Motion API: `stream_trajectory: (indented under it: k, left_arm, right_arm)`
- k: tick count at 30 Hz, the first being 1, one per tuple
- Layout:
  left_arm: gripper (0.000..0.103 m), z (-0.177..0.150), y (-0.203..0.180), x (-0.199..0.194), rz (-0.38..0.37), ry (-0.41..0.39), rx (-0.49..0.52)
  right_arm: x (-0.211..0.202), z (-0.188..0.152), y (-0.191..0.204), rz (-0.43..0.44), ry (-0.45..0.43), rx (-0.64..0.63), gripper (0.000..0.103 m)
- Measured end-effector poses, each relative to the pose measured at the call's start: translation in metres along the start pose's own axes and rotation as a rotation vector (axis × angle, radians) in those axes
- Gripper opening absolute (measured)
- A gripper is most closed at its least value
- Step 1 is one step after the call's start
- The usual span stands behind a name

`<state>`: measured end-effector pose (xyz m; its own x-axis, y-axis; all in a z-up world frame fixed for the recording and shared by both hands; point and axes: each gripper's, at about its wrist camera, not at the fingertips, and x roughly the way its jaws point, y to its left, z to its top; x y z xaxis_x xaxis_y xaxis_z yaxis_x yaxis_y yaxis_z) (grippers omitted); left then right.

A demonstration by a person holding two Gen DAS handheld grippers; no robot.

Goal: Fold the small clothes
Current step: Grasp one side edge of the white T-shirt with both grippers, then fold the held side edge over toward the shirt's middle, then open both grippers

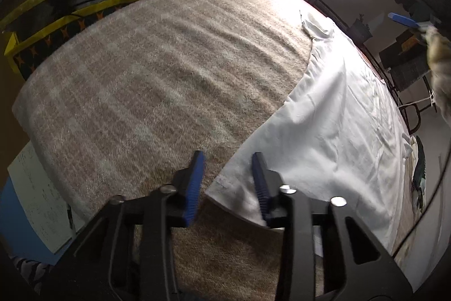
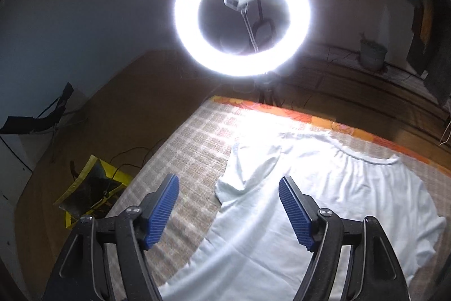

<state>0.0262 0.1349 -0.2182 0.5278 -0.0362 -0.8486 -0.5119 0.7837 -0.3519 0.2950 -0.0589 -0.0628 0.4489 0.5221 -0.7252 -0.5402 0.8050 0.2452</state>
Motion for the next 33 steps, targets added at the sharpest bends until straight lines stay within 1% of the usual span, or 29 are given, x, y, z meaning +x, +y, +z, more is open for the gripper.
stream_trajectory:
  k: [2,5,7,10,13,15,19,21,23,24,25,26,27,28,30,31,33]
  left_arm:
    - [0.006,0.001,-0.001,0.002,-0.020,0.010,0.008]
    - [0.003,0.002,0.002,0.000,-0.060,0.015,-0.014]
    - [0.001,0.002,0.003,-0.002,-0.086,0.019,-0.021]
    - [0.000,0.003,0.003,-0.005,-0.102,0.013,-0.017]
    - [0.000,0.003,0.008,-0.011,-0.122,0.007,-0.032]
    - [0.000,0.003,0.009,-0.014,-0.128,0.001,-0.038]
    - [0.000,0.002,0.008,-0.014,-0.109,-0.009,-0.018]
    - [0.000,0.003,0.013,-0.014,-0.107,-0.007,-0.038]
    - [0.000,0.006,0.021,-0.014,-0.107,-0.008,-0.076]
    - [0.001,0.007,0.026,-0.013,-0.102,-0.006,-0.099]
    - [0.005,0.006,0.028,-0.011,-0.100,-0.002,-0.113]
    - [0.021,0.006,0.031,-0.009,-0.104,0.008,-0.128]
    - [0.042,0.006,0.033,-0.007,-0.113,0.017,-0.141]
    - [0.046,0.005,0.035,-0.006,-0.135,0.025,-0.157]
    - [0.047,0.004,0.034,-0.006,-0.156,0.030,-0.155]
    - [0.047,0.005,0.031,-0.006,-0.170,0.035,-0.143]
    - [0.047,0.002,0.021,-0.003,-0.180,0.047,-0.097]
  right_arm:
    - [0.029,0.009,-0.001,0.003,0.041,0.009,0.070]
    - [0.077,0.020,0.004,0.021,0.103,0.019,0.067]
    - [0.111,0.025,0.010,0.014,0.143,0.008,0.065]
    - [0.154,0.027,0.014,-0.030,0.186,-0.011,0.061]
    - [0.189,0.027,0.014,-0.077,0.228,-0.024,0.057]
    - [0.204,0.027,0.014,-0.105,0.240,-0.032,0.057]
    - [0.237,0.027,0.007,-0.165,0.280,-0.024,0.057]
    - [0.248,0.027,0.009,-0.183,0.295,-0.034,0.057]
    - [0.253,0.026,0.014,-0.212,0.294,-0.093,0.057]
    - [0.254,0.026,0.016,-0.222,0.297,-0.110,0.054]
    - [0.255,0.025,0.018,-0.243,0.299,-0.138,0.050]
    - [0.256,0.024,0.021,-0.262,0.298,-0.160,0.042]
    - [0.256,0.023,0.022,-0.270,0.294,-0.174,0.034]
    - [0.255,0.023,0.022,-0.276,0.291,-0.185,0.030]
    - [0.253,0.022,0.020,-0.282,0.286,-0.196,0.019]
    - [0.253,0.022,0.018,-0.282,0.286,-0.198,0.016]
    - [0.252,0.023,0.014,-0.280,0.286,-0.201,0.006]
